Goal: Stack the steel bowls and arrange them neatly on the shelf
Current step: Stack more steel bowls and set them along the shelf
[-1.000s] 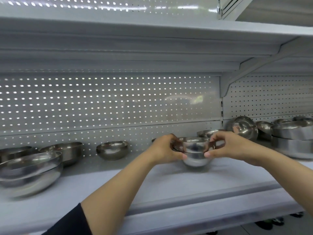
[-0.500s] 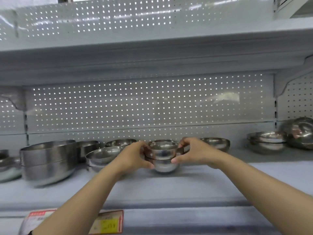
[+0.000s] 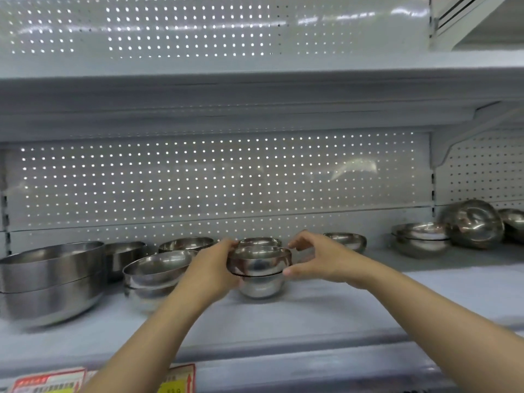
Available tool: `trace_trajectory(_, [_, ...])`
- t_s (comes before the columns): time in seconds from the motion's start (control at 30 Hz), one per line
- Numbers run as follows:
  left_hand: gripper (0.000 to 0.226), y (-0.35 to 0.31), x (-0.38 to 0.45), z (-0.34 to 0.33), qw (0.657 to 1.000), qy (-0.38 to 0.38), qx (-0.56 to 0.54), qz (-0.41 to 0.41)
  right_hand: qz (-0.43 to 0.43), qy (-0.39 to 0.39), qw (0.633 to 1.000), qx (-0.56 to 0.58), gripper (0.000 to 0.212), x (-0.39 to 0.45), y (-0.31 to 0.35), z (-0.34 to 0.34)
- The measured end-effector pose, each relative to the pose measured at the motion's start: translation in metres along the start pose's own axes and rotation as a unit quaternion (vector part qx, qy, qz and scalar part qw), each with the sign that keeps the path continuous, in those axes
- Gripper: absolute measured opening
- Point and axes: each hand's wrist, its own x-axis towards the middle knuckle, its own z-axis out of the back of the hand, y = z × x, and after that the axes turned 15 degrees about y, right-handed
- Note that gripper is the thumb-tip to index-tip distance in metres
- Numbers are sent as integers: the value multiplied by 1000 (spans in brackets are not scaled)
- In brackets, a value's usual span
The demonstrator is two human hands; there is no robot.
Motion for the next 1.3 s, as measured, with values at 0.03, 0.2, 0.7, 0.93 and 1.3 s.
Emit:
trace_trajectory(0.03, [60,-10,-1,0,999,-21,28,1,-3,-7,1000,-5,50,-7,-4,7])
trace_trajectory(0.2, [50,-79,15,-17,998,-34,16,-53,-8,-69,997,-41,40,-46,-45,65])
trace_trajectory(0.7, [48,-300,185,-148,991,118,-61,-12,-164,-38,969,-183,36,-65,-243,240])
trace_trajectory(0.93, [47,-295,209,-189,975,148,-162,38,-144,-18,976,-164,23,-48,-265,242])
trace_trajectory(1.3, [44,-283,218,-204,957,156,-245,19,-101,-56,963,-245,15,-43,-272,228])
